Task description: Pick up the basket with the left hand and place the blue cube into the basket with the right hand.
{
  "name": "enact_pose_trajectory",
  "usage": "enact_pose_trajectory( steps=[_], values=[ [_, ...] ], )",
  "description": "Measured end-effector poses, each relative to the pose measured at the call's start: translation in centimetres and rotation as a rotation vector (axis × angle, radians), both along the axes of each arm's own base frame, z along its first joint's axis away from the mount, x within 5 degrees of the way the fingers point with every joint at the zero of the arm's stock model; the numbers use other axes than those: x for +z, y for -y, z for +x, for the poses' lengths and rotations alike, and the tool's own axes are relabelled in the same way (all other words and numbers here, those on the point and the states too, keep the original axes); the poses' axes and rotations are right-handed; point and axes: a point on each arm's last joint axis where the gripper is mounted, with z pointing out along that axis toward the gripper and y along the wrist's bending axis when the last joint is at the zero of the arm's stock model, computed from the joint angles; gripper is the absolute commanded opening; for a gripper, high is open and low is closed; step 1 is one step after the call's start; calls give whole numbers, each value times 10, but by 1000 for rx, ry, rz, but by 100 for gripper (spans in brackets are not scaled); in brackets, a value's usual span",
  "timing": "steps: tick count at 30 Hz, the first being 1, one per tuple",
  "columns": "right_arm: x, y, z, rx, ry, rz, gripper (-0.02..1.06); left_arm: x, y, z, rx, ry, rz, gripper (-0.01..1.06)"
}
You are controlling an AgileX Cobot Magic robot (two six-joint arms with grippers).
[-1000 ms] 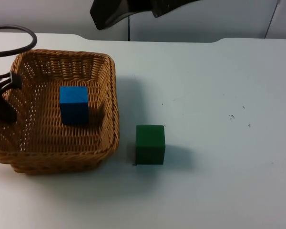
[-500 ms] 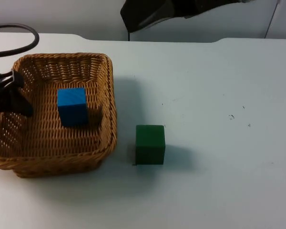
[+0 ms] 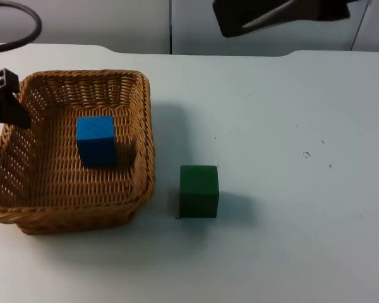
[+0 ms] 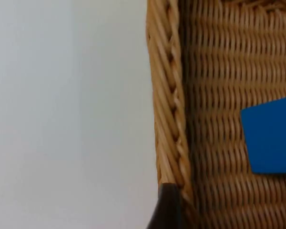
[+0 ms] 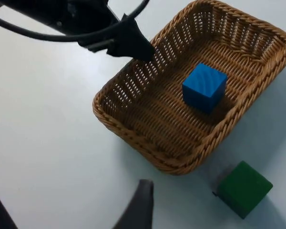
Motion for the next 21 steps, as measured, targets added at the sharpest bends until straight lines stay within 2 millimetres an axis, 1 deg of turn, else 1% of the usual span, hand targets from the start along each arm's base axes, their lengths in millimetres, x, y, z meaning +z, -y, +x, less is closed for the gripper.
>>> enact_pose_trajectory(
  steps=[1,2,3,7,8,10,11,12,13,14,15,17,18,19,21],
  values=[
    [2,5,-4,1,13,3,82,12,-1,-2,-1,37,13,66],
    [5,8,-7,2,26,9,82,18,-1,-3,-2,59,18,66],
    [5,8,-7,2,26,9,82,18,-1,-3,-2,59,18,66],
    [13,16,-16,2,56,31,82,56,0,-11,-1,181,32,66],
    [13,16,-16,2,56,31,82,56,0,-11,-1,181,32,66],
    [19,22,-20,4,88,34,82,80,0,-20,6,253,35,66],
    [23,24,-22,4,107,36,82,96,0,-28,2,304,41,66],
    [26,27,-23,5,127,35,82,103,1,-31,0,324,43,66],
    [26,27,-23,5,127,35,82,103,1,-31,0,324,43,66],
    [29,30,-25,6,149,34,82,116,2,-39,-3,363,43,66],
    [34,35,-29,6,175,37,82,132,3,-51,-21,413,50,66],
    [39,40,-34,7,202,43,82,156,6,-71,-41,484,55,66],
    [39,40,-34,7,202,43,82,156,6,-71,-41,484,55,66],
    [42,43,-37,6,215,50,82,166,8,-81,-57,514,61,66],
    [41,49,-43,11,228,47,82,181,11,-103,-101,557,81,66]
  ],
)
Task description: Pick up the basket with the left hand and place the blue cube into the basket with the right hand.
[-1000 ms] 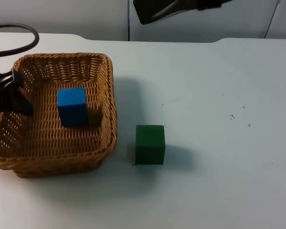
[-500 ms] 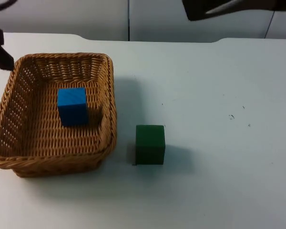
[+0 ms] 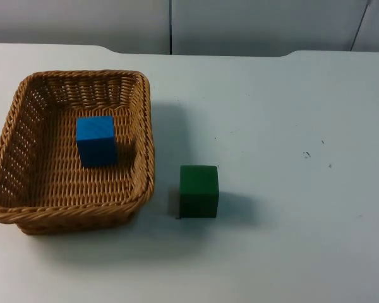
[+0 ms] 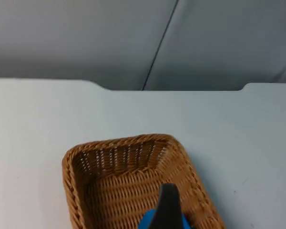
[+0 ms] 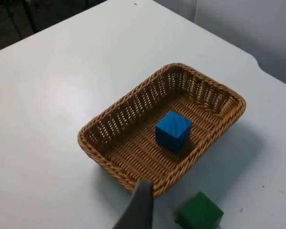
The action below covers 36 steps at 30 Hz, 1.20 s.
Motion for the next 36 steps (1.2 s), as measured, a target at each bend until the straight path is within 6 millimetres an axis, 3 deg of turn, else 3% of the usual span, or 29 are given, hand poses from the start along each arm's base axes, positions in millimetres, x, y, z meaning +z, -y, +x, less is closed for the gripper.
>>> enact_pose_trajectory(
  steps=[1,2,6,7,10,12,15,19,32,36],
  values=[
    [-3,3,-3,1,2,0,82,7,2,-12,-24,18,9,66],
    [-3,3,-3,1,2,0,82,7,2,-12,-24,18,9,66],
    [-24,17,-16,0,21,6,82,27,12,-63,-130,76,50,66],
    [-24,17,-16,0,21,6,82,27,12,-63,-130,76,50,66],
    [-41,26,-25,-2,33,12,82,29,17,-93,-170,114,62,67],
    [-44,29,-29,-3,38,17,82,27,18,-102,-179,120,67,71],
    [-53,38,-37,-4,42,21,82,22,21,-131,-176,144,45,92],
    [-56,45,-45,-2,44,23,82,17,23,-154,-168,150,15,105],
    [-63,65,-67,37,-14,-82,82,-4,10,-213,2,142,131,105],
    [-69,70,-72,41,-19,-92,90,-9,6,-229,67,175,150,105]
  ],
)
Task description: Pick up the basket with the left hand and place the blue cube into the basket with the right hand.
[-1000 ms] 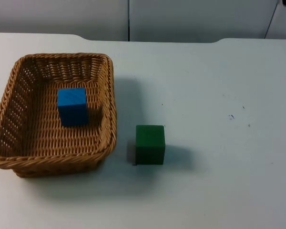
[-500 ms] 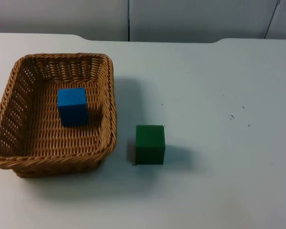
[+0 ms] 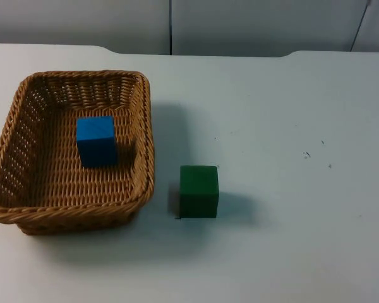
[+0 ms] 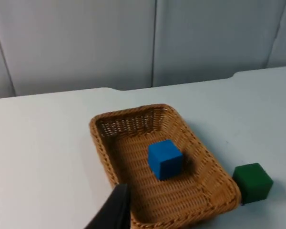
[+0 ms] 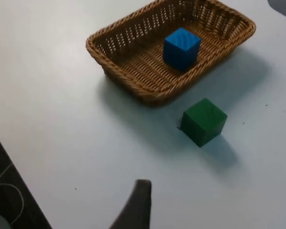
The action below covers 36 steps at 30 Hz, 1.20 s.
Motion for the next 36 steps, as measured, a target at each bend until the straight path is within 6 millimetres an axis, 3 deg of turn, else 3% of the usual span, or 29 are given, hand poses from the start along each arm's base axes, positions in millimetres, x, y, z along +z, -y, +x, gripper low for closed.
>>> enact_pose_trajectory(
  steps=[5,8,14,20,36],
  values=[
    [-19,4,-6,2,-30,3,104,-5,-8,-3,102,-33,-12,105],
    [-28,6,-11,5,-55,29,104,-8,-16,-3,195,-67,-9,105],
    [-23,10,-16,9,-17,69,104,-12,-24,-2,282,-103,2,105],
    [-16,20,-25,18,59,125,104,-41,-26,12,310,-213,-14,105],
    [-15,63,-72,24,125,255,104,-44,-28,15,325,-210,-18,105]
  ],
)
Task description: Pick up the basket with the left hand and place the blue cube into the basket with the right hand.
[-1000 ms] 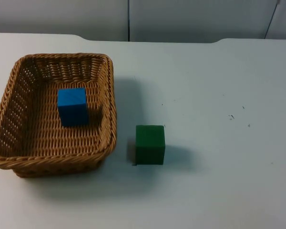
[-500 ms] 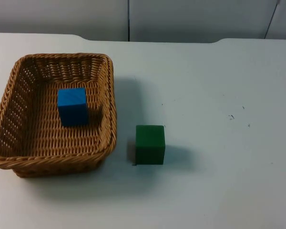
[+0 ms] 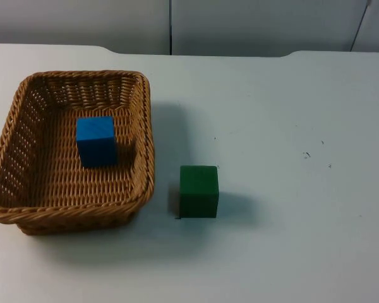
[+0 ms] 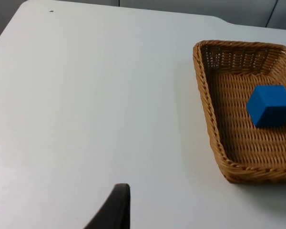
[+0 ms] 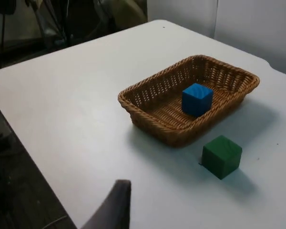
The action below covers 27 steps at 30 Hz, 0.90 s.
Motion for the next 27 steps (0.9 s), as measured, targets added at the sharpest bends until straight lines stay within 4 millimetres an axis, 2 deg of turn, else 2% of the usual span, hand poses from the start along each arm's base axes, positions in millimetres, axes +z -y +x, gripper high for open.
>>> enact_pose_trajectory(
  steps=[5,11,20,27],
  values=[
    [0,10,-10,-2,-39,-21,104,0,0,0,1,2,-2,105],
    [-11,14,-9,-56,-119,-91,104,0,0,0,1,4,-2,105],
    [-12,19,-3,-150,-131,-96,104,0,0,0,1,4,-2,105],
    [-12,20,-3,-159,-133,-94,104,0,0,0,1,4,-2,105]
  ],
)
